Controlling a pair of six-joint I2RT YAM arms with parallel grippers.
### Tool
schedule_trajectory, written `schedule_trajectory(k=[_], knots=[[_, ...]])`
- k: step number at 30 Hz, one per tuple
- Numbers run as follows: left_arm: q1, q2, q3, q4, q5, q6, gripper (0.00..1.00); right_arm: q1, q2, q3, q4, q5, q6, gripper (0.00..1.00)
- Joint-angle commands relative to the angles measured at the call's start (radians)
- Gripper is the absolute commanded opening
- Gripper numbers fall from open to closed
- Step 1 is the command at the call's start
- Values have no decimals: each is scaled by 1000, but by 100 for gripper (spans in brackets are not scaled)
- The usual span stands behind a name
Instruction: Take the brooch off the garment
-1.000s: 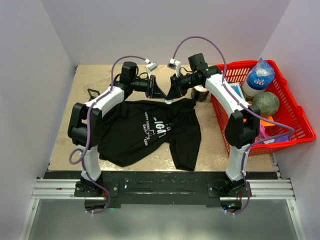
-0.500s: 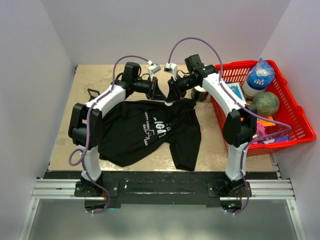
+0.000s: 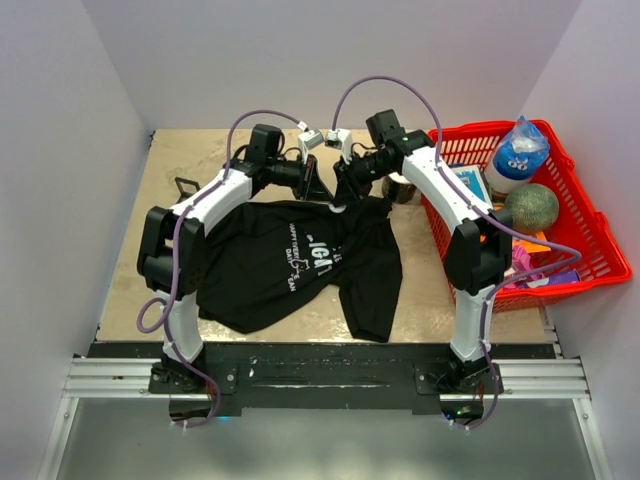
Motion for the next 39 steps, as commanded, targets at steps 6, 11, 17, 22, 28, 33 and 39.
schedule_trajectory(k=[6, 11, 17, 22, 28, 33, 39], knots=[[-4, -14, 60, -11, 26, 50, 0, 3, -3, 57, -71, 46, -76, 27], [-4, -12, 61, -12, 55, 49, 0, 1, -9, 44, -64, 38, -75, 25], [-4, -14, 55, 13, 106, 18, 0, 1, -3, 43, -64, 32, -90, 19], [-4, -19, 35, 74, 139, -55, 0, 1, -3, 35, -39, 23, -62, 17], [-6, -28, 23, 117, 130, -114, 0, 1, 11, 48, 7, 44, 22, 10], [-12, -37, 6, 150, 118, -155, 0, 3, 22, 38, 85, 43, 161, 6], [-21, -46, 6, 166, 80, -190, 0, 4, 28, 25, 134, 41, 266, 2]])
